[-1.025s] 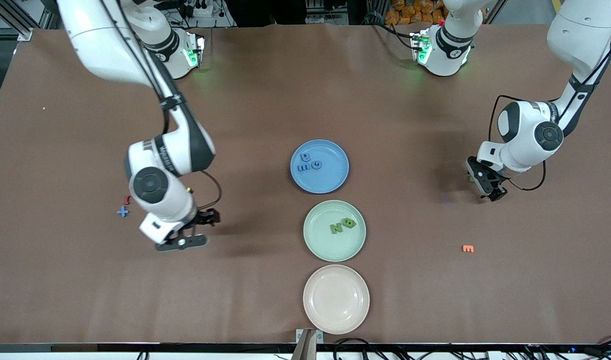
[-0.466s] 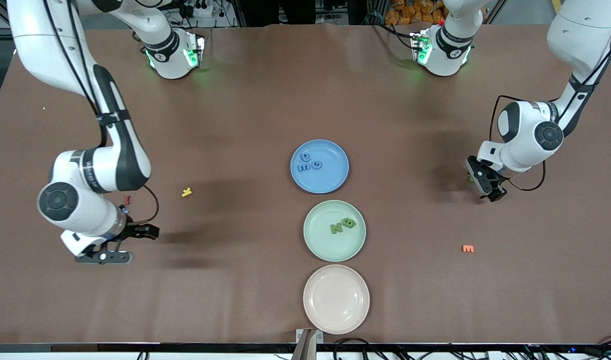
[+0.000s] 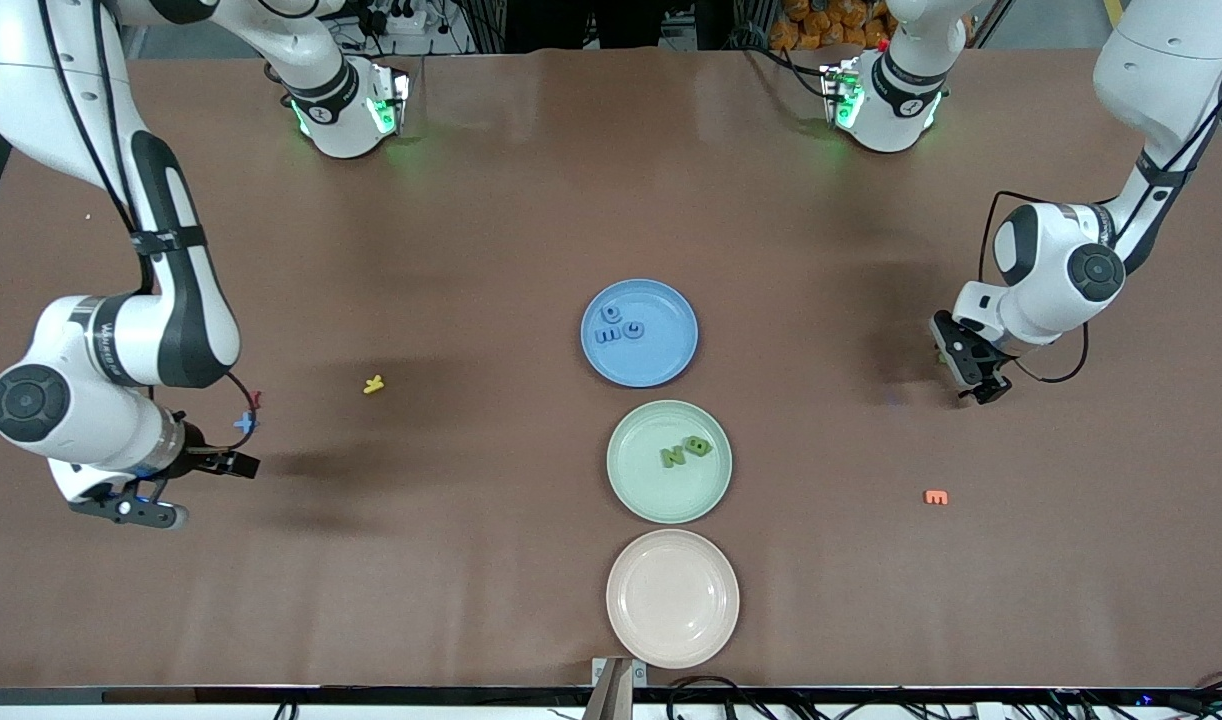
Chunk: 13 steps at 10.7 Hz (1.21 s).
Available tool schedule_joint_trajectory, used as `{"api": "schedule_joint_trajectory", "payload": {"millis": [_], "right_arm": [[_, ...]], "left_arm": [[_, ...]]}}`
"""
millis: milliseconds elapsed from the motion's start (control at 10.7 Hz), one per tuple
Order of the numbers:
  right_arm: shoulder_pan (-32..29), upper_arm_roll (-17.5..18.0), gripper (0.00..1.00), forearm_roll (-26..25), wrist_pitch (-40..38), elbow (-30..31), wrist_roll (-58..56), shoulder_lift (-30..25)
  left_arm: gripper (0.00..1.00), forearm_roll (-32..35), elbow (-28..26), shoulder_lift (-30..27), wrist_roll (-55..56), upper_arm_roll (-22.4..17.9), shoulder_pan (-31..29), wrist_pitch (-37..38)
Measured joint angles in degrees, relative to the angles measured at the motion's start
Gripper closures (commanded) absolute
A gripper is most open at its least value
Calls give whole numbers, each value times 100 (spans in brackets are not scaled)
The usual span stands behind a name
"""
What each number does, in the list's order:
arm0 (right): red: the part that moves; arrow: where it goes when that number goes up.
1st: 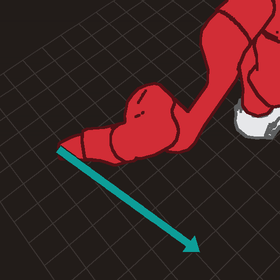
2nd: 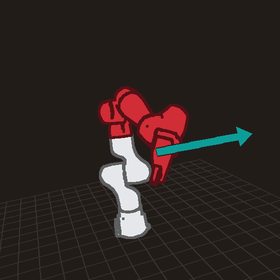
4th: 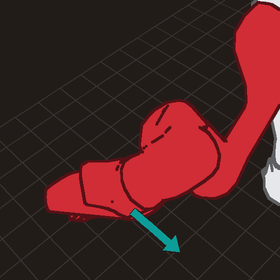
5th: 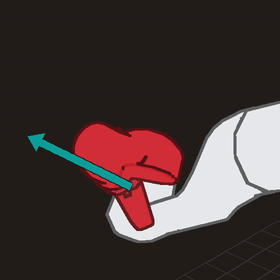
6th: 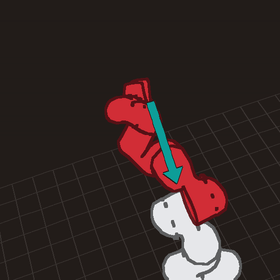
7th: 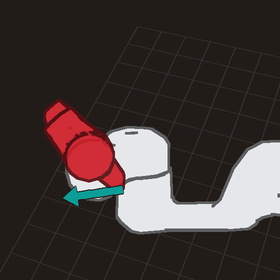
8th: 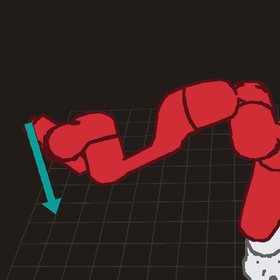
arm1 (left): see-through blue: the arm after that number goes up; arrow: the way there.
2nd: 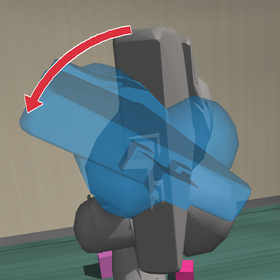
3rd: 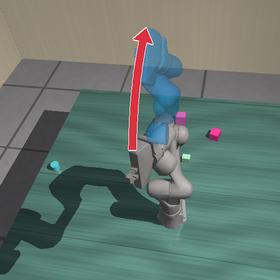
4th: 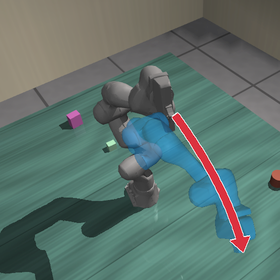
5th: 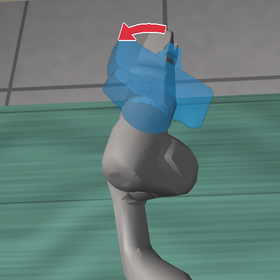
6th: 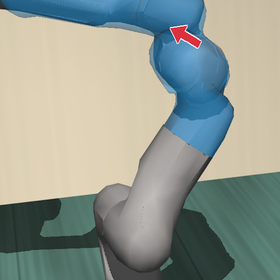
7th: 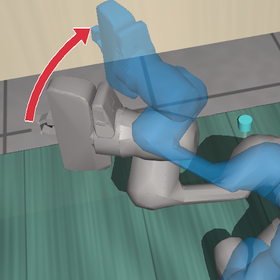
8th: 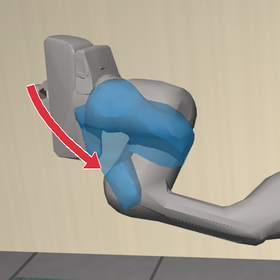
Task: Sort letters by color into matching plates
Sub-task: 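Grasp the green P with the left gripper while the right grasps blue X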
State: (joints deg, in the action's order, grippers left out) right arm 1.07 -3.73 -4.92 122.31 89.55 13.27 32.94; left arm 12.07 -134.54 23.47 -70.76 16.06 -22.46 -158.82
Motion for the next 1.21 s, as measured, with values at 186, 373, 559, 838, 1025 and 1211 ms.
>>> {"api": "schedule_joint_trajectory", "payload": {"millis": [186, 373, 559, 838, 1025, 1211], "right_arm": [[-35, -92, 0, 25, -10, 212, 664, -109], [-61, -138, 0, 51, -3, 335, 1256, -124], [-161, -192, 0, 430, 106, 457, 1460, -140], [-442, -224, 0, 857, 753, 1040, 1466, -379], [-559, -225, 0, 866, 944, 1437, 1320, -560], [-627, -226, 0, 873, 1332, 1828, 1172, -607]], "left_arm": [[14, 0, -2, 6, -11, 0, 0, -2], [36, 0, -2, 7, -20, 0, 0, -8], [66, 0, 4, -19, -23, 4, 0, -29], [100, 0, 14, -79, -26, 8, 0, -44], [100, 0, 8, -98, -28, 9, 1, -45], [100, 1, 34, -89, -29, 16, 21, -54]]}}
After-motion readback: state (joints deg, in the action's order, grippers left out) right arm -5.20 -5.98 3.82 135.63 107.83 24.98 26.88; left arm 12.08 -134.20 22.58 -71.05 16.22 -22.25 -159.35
